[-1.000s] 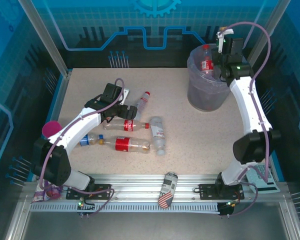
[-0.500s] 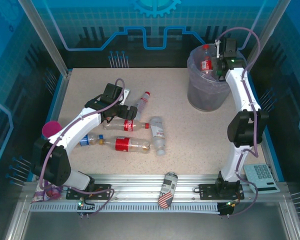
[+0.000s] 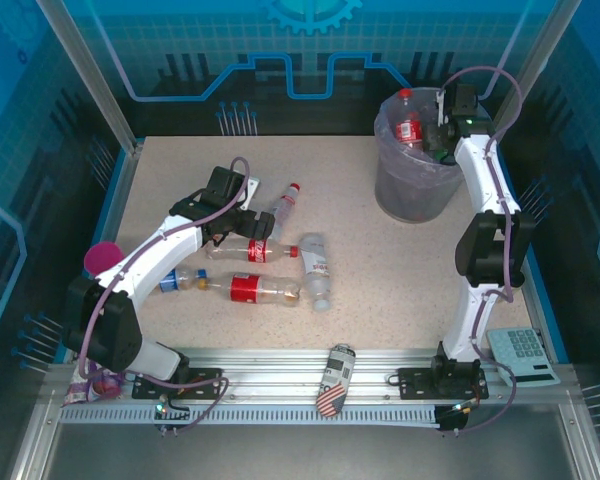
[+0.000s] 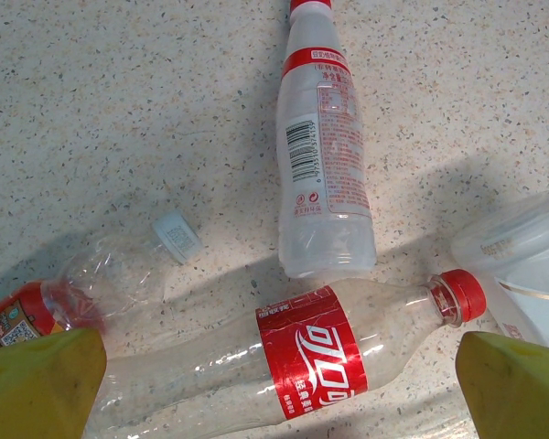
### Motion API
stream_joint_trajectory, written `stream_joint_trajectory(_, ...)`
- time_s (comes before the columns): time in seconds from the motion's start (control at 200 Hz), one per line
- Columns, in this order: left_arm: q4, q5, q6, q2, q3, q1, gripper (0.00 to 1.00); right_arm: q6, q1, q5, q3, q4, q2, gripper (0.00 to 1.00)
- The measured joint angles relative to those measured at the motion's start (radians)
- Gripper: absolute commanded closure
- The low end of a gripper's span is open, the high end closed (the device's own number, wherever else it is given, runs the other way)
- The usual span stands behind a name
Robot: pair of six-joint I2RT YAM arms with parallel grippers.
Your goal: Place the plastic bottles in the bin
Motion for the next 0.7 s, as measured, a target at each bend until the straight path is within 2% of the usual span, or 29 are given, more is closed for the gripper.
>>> stream_joint_trajectory(0.245, 0.000, 0.000, 0.000, 0.000, 0.000, 0.000, 0.01, 0.005, 0.000, -0.009, 0.004, -0.022, 0.002, 0.11)
stream_joint_trajectory(0.7, 0.000, 0.000, 0.000, 0.000, 0.000, 0.000, 0.01, 0.007, 0.000, -0.066, 0.060, -0.058, -0.043, 0.09)
